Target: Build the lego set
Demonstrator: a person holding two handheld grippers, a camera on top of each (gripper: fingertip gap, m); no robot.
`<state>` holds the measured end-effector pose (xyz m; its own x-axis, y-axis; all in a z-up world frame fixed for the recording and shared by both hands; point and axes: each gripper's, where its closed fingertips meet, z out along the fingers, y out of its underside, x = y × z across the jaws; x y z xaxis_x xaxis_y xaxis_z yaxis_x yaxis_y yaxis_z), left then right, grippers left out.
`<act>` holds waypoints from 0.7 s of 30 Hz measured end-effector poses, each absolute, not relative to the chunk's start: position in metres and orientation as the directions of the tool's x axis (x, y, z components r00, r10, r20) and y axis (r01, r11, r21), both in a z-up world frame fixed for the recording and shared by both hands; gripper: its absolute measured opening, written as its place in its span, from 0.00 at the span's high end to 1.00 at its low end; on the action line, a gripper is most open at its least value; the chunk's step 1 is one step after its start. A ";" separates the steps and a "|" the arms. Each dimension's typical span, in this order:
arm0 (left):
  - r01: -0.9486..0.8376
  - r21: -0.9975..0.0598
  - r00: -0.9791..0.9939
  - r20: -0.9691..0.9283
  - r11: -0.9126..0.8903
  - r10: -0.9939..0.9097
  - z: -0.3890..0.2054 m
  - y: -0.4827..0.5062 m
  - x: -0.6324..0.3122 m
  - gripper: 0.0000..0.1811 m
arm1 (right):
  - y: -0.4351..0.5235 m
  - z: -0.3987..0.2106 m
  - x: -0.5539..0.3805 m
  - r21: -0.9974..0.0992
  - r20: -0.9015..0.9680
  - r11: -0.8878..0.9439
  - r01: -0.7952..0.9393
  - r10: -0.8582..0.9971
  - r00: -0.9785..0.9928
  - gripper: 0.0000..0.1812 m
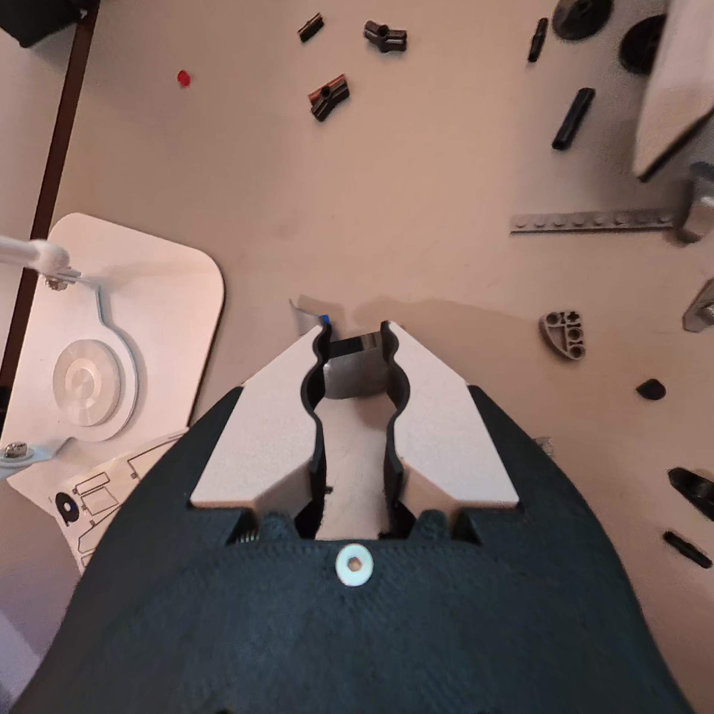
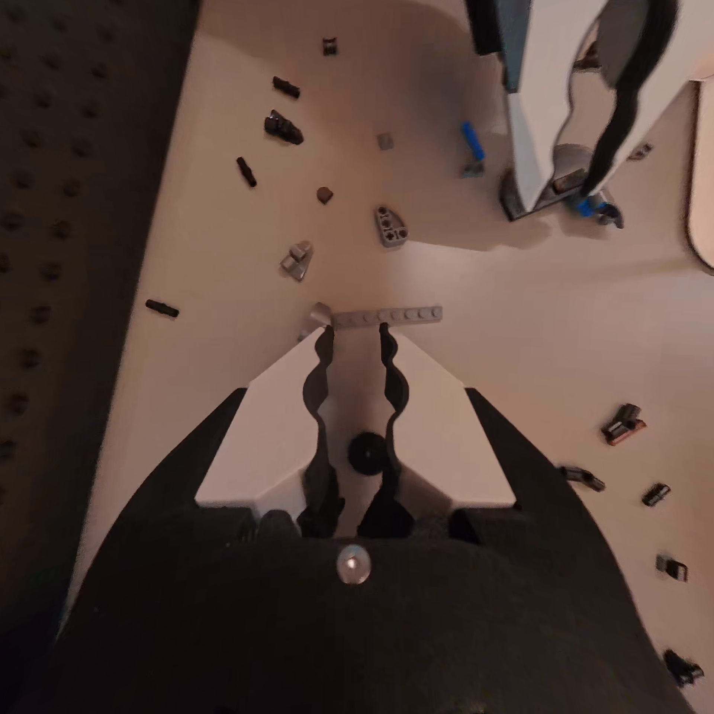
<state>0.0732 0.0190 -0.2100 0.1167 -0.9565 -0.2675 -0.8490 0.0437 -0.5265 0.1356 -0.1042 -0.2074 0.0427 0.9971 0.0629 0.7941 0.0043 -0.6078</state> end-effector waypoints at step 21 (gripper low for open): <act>-0.817 -0.572 0.274 -0.289 -0.064 -0.917 -0.200 0.050 0.055 0.88 | -0.119 -0.227 0.136 -0.535 -0.013 -0.007 0.845 1.000 0.000 0.89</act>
<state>0.0547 0.0503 -0.1999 0.2744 -0.9173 -0.2886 -0.8175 -0.0644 -0.5724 0.1364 -0.1192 -0.2271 -0.0004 0.9999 -0.0131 0.8451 -0.0067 -0.5346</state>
